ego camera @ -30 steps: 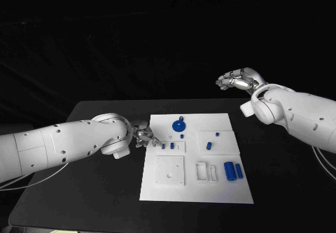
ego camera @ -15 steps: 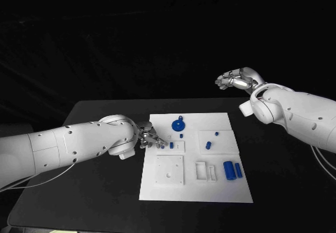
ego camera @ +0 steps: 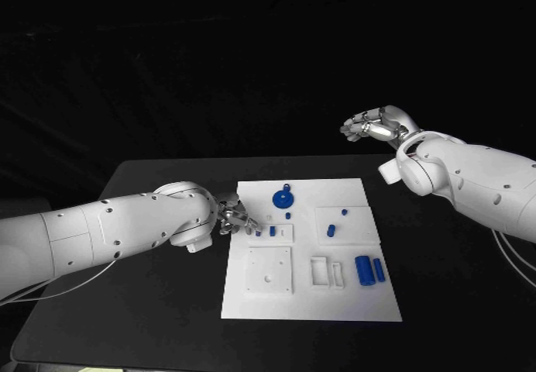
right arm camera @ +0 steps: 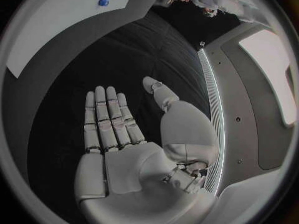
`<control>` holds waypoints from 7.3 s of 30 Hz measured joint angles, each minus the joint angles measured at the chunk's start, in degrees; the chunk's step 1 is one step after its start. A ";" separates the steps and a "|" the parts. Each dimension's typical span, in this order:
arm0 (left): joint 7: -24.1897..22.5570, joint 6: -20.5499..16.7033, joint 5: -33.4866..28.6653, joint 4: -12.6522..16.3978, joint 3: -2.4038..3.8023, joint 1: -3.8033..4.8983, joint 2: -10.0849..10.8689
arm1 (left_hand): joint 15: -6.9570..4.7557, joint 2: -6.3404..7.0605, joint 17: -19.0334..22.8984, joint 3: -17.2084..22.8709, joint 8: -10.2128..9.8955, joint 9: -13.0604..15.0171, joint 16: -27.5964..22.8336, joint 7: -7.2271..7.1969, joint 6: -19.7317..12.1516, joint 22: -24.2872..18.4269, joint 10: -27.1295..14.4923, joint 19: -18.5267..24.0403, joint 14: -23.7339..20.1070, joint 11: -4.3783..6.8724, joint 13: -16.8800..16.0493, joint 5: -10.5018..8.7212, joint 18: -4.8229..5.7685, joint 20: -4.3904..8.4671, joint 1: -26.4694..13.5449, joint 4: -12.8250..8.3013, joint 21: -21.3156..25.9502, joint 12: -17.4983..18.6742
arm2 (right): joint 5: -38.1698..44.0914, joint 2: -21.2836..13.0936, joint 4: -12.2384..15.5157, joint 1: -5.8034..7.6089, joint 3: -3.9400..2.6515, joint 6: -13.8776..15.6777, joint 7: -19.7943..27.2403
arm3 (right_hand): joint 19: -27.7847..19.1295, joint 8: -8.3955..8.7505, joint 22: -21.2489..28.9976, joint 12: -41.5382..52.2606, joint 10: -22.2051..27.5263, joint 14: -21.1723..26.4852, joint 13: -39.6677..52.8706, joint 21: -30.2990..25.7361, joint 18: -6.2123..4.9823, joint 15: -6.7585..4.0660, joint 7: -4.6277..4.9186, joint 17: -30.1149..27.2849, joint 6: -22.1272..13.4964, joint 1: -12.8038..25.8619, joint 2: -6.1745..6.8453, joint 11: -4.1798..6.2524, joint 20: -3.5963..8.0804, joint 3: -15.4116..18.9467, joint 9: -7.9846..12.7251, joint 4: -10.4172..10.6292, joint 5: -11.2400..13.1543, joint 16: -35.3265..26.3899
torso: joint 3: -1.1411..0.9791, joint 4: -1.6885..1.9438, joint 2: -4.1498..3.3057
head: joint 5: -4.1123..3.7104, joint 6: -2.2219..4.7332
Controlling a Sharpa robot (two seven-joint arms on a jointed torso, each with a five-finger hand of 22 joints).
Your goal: Assemble the parts on the task board
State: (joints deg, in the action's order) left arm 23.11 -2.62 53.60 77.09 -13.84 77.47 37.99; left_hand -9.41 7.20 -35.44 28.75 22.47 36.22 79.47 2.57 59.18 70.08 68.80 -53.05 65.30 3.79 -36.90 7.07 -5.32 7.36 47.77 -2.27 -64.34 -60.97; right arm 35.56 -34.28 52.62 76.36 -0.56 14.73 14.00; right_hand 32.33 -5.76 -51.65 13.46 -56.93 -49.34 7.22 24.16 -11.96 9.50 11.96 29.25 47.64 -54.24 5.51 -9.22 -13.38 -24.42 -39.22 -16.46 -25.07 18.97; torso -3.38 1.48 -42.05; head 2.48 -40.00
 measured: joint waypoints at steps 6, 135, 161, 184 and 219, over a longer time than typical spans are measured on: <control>-0.04 0.01 -0.03 -0.87 0.02 -0.45 -0.60 | 0.07 0.00 0.00 -0.11 0.00 -0.06 0.00 0.09 0.10 0.05 0.00 0.00 0.06 0.00 0.00 0.00 0.00 0.00 0.00 -0.11 0.00 0.00 | 0.00 -0.02 0.00 0.00 0.00 0.00 0.00 | 0.00 0.00 0.00 0.00 0.00 0.00 -0.06 0.00 0.00 0.00 0.00 0.00 0.00 0.00 0.00 0.00 0.00 0.16 0.05 -0.16 0.00 0.00 | 0.00 -0.01 0.01 | -0.08 -0.01; -8.24 0.14 -5.95 -2.04 0.34 -1.84 0.59 | 1.00 -7.24 1.02 13.37 -2.66 -1.70 0.67 1.01 -0.41 1.40 -0.43 -1.04 -0.47 -0.83 1.86 -1.17 0.85 0.40 2.29 -4.40 0.23 -1.33 | -0.01 -0.60 0.76 -0.01 0.02 -0.61 -0.12 | -0.21 -0.20 -0.21 0.00 -0.20 0.00 -0.78 0.00 0.00 0.00 -0.01 -0.22 0.01 0.00 0.00 -0.20 -0.22 0.32 0.51 0.01 0.00 0.00 | 0.05 0.09 0.05 | -0.87 -0.42; -28.73 8.59 -25.07 -1.37 0.56 -1.98 4.41 | 0.91 -10.30 0.84 12.33 -2.43 -0.46 1.58 0.81 -0.22 2.22 -1.37 -0.24 -1.00 -0.94 1.70 -0.65 0.88 0.07 -0.77 -5.46 0.23 -2.00 | 18.70 -4.42 15.87 -1.21 0.23 -3.65 -0.55 | 11.29 -3.34 -1.98 9.02 -12.55 -10.67 3.91 5.41 -3.58 -5.17 -2.35 6.07 3.35 -5.84 -0.48 5.55 1.51 -1.92 2.29 -0.15 3.16 8.10 | 0.09 0.06 0.10 | -0.69 2.18; -34.08 16.71 -32.89 1.17 0.60 -2.22 4.92 | 1.44 -13.64 0.65 11.48 -1.67 2.82 2.84 0.62 0.42 3.19 -2.77 1.17 -2.28 -0.57 1.52 1.13 0.88 -0.29 -4.19 -6.32 0.23 -2.94 | 40.10 -6.14 31.38 -2.07 2.83 -3.70 -3.16 | 29.67 -3.33 -14.35 51.26 -10.84 -20.68 40.10 25.12 -1.95 -14.31 -4.61 40.36 3.89 -8.00 1.21 8.40 12.31 1.51 6.64 -0.24 3.11 33.13 | 0.05 0.09 0.02 | -0.30 3.89; -34.90 16.51 -33.50 1.90 0.59 -2.25 5.09 | 1.51 -15.65 1.34 15.99 0.78 11.30 3.34 -0.22 1.62 3.89 -3.10 1.26 -2.38 -0.21 2.04 9.40 0.88 -0.20 -14.47 -11.74 0.23 -3.37 | 41.30 -6.33 33.28 -2.19 3.94 -4.79 -3.12 | 29.79 -5.35 -18.09 55.77 -9.71 -20.67 44.24 28.83 -1.80 -14.27 -5.54 44.66 5.99 -6.45 -0.93 8.30 13.00 0.13 7.61 -0.15 3.19 36.69 | 0.01 0.04 0.05 | -0.22 3.65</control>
State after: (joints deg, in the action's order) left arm -11.79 13.88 20.09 79.00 -13.24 75.21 43.08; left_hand -7.90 -8.45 -34.10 44.74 23.25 47.53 82.80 2.35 60.80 73.97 65.70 -51.79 62.92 3.59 -34.86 16.47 -4.44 7.16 33.30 -14.01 -64.10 -64.34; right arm 76.86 -40.61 85.90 74.17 3.38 9.94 10.88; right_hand 62.12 -11.11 -69.74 69.23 -66.64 -70.01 51.45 52.99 -13.77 -4.77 6.42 73.91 53.63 -60.68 4.58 -0.91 -0.38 -24.29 -31.61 -16.61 -21.88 55.67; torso -3.37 1.52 -42.00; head 2.26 -36.35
